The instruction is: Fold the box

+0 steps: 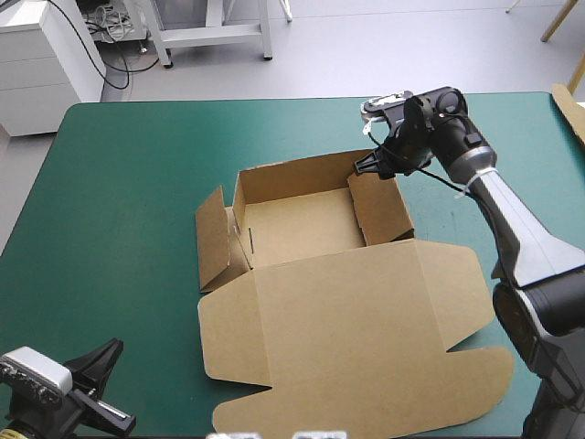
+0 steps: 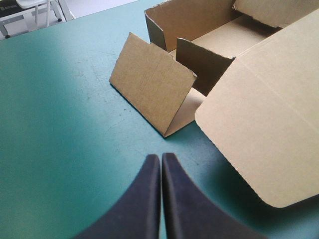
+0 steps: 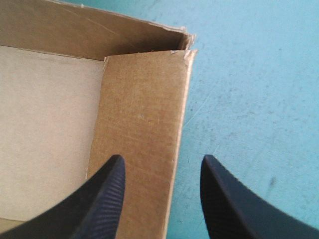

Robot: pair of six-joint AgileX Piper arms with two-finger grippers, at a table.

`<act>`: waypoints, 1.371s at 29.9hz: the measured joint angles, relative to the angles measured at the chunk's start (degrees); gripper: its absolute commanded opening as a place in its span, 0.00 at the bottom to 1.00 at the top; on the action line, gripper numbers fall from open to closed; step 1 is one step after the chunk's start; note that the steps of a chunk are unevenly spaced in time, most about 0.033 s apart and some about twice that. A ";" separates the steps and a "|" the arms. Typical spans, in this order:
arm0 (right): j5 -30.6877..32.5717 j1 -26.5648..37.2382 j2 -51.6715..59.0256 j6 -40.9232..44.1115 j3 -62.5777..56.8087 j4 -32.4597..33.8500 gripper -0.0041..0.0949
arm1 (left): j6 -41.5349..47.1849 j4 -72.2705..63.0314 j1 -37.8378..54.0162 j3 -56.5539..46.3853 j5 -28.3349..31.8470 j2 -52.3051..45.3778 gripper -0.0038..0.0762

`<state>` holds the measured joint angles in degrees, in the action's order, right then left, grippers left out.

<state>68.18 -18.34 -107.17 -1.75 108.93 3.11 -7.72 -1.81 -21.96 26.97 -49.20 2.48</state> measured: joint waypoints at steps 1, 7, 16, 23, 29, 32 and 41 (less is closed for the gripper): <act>0.07 0.00 1.09 0.00 0.00 0.00 0.56 | 0.00 0.00 0.00 0.00 -0.04 0.00 0.04; 0.72 -0.12 7.98 -0.05 0.00 0.00 0.56 | 0.00 0.00 0.00 0.00 -0.29 0.00 0.04; 0.98 -0.12 9.40 -0.22 -0.42 0.00 0.56 | 0.00 0.00 0.00 0.00 -0.33 0.00 0.04; 0.86 -0.18 7.79 -0.22 -6.81 0.26 0.56 | 0.00 0.00 0.00 0.00 -0.46 0.00 0.04; 0.63 -0.18 3.96 -0.22 -11.12 0.63 0.56 | 0.00 -0.05 0.00 -0.29 -0.10 0.00 0.04; -0.16 -0.18 0.85 -0.22 -11.34 0.63 0.56 | 0.00 -0.05 0.00 -0.29 0.08 0.00 0.04; -1.42 -0.18 -3.11 -0.22 -11.34 0.48 0.19 | 0.00 -0.05 0.00 -0.29 0.13 0.00 0.04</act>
<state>66.76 -18.52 -110.28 -1.96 97.58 3.59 -7.72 -1.86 -21.96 26.68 -49.07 2.48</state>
